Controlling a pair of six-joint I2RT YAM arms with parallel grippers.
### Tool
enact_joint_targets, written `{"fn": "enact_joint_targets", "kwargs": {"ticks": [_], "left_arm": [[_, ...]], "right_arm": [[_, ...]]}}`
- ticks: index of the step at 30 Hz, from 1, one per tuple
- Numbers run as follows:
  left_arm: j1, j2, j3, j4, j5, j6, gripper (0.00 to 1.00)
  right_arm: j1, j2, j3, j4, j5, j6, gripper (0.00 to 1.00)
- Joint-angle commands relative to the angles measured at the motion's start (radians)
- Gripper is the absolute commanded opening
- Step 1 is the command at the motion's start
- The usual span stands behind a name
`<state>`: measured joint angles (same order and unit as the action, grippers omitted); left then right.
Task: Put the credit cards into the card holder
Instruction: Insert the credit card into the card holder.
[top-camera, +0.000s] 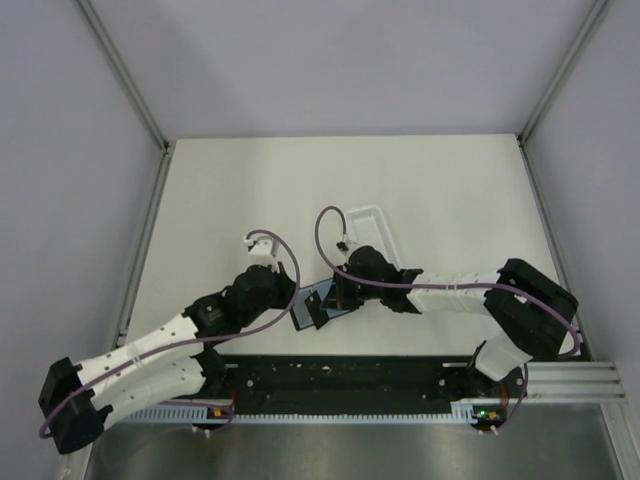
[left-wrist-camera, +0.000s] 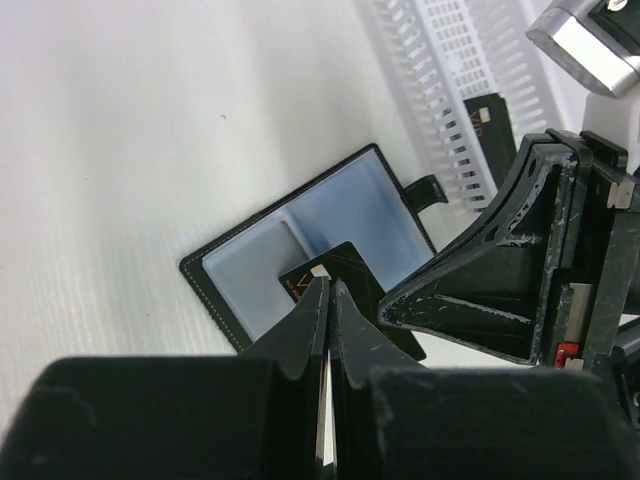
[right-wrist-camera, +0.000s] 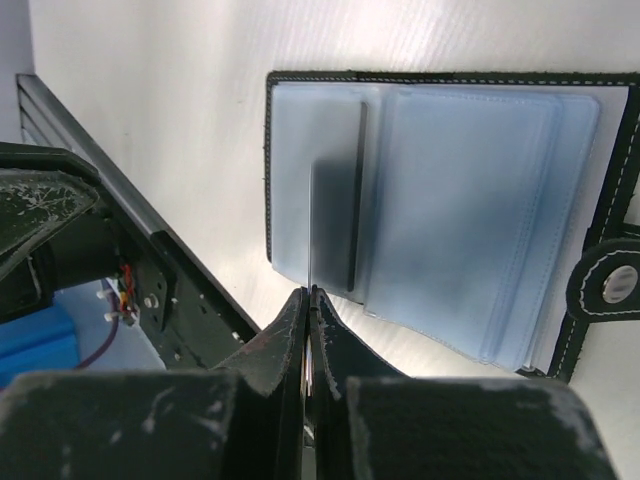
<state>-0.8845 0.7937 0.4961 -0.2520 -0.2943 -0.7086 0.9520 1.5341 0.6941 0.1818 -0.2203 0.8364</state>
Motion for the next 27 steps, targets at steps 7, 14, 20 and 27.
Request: {"fn": "enact_joint_targets", "kwargs": {"ticks": [7, 14, 20, 27], "left_arm": [[0.002, 0.082, -0.056, 0.043, -0.016, -0.034, 0.0], [0.004, 0.085, -0.103, 0.016, -0.048, -0.106, 0.0], [0.005, 0.026, -0.165, -0.039, -0.095, -0.198, 0.0], [0.016, 0.09, -0.186, -0.013, -0.095, -0.229, 0.0]], "right_arm": [[0.016, -0.049, 0.111, -0.106, 0.105, -0.101, 0.0], [-0.054, -0.08, 0.137, -0.166, 0.064, -0.149, 0.0], [-0.121, -0.086, 0.11, -0.154, -0.001, -0.168, 0.0], [-0.136, -0.098, 0.099, -0.151, -0.025, -0.169, 0.0]]}}
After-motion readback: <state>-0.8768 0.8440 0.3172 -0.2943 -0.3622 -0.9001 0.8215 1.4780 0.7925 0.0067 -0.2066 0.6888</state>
